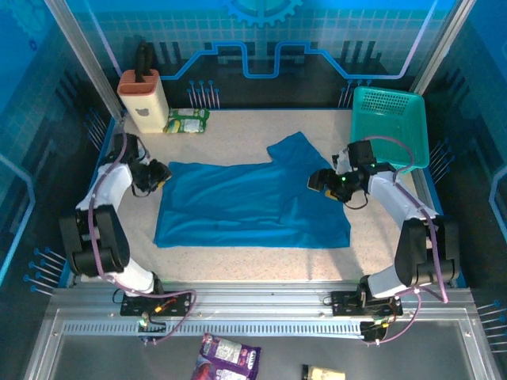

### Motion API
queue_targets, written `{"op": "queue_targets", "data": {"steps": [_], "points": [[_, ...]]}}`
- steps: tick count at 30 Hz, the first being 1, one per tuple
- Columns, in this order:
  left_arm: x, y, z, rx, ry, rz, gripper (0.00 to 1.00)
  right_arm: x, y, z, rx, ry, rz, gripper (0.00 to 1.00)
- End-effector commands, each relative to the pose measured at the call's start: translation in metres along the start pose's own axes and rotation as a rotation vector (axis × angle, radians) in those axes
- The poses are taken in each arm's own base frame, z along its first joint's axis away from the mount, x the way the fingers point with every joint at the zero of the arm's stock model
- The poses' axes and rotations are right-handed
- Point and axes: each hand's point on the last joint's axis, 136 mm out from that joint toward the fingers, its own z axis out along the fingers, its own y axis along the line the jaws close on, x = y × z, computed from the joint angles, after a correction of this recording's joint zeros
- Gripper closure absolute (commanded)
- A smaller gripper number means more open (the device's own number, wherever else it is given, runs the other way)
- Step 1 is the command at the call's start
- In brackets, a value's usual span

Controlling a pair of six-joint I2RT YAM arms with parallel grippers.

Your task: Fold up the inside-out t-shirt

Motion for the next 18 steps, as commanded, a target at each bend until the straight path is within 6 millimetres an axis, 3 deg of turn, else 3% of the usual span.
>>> {"op": "queue_targets", "data": {"steps": [1, 9, 18], "points": [[-0.014, 0.006, 0.011, -0.103, 0.046, 0.149, 0.7, -0.008, 0.007, 0.004, -0.003, 0.023, -0.036, 0.25], [-0.063, 0.004, 0.044, -0.219, 0.08, 0.342, 0.7, -0.03, 0.014, 0.002, -0.014, 0.01, -0.04, 0.25], [-0.085, 0.002, 0.079, -0.232, 0.148, 0.424, 0.7, -0.035, 0.011, 0.0, -0.009, 0.005, -0.016, 0.25]]}}
